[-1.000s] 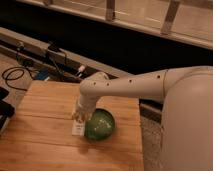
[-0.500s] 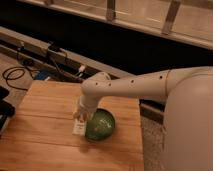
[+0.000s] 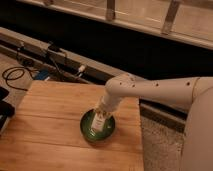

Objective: Place the bottle in the ceramic bowl

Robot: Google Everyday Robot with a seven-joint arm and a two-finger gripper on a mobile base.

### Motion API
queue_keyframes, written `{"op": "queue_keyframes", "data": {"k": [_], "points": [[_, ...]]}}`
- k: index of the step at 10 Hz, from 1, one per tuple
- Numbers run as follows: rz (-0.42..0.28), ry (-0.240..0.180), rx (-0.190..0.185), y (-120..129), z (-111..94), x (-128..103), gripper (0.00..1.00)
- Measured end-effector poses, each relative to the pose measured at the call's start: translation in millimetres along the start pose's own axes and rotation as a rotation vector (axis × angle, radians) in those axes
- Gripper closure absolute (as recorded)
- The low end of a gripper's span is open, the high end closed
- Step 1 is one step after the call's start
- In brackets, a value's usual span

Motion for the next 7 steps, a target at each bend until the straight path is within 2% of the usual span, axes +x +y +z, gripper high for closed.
{"op": "queue_keyframes", "data": {"k": [4,7], "points": [[0.001,-0.001,-0.002,0.7,-0.4,-0.3,0.90],[-0.002,0.000,-0.002,2.4,0.3,0.3,0.59]]}}
